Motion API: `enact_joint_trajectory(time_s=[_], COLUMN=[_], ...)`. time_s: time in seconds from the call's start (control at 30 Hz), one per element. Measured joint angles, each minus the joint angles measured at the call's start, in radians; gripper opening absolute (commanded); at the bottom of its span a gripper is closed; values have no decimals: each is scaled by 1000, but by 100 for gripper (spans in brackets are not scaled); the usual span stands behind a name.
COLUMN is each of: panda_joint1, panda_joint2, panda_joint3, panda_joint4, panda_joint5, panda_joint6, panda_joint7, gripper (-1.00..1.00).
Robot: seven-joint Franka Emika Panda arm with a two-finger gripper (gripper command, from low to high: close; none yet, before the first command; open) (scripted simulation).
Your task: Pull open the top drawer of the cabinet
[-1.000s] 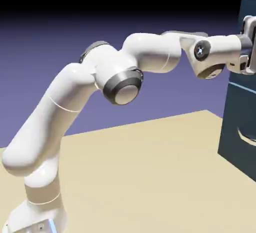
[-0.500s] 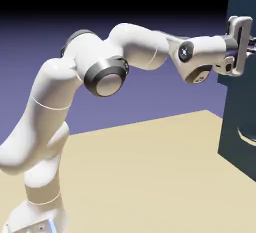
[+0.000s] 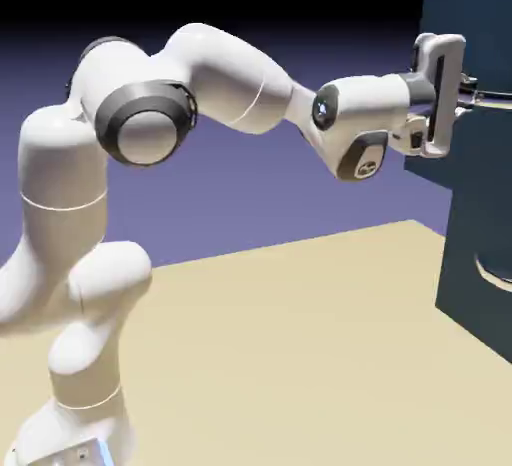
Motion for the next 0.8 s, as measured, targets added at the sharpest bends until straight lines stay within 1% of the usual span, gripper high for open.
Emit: enact_joint_trajectory(time_s=[0.33, 0.67, 0.7, 0.77, 0.8], panda_joint1=[-354, -676, -700, -700, -732], panda_joint2=[-25, -161, -175, -175, -199], panda_joint3=[353, 715, 741, 741, 777], panda_joint4=[-123, -298, -314, -314, -340], panda_joint5=[23, 146, 157, 157, 174], panda_joint6=[21, 42, 43, 43, 42], panda_joint7=[-30, -187, -200, -200, -216], gripper=[-100, -100, 100, 100, 100])
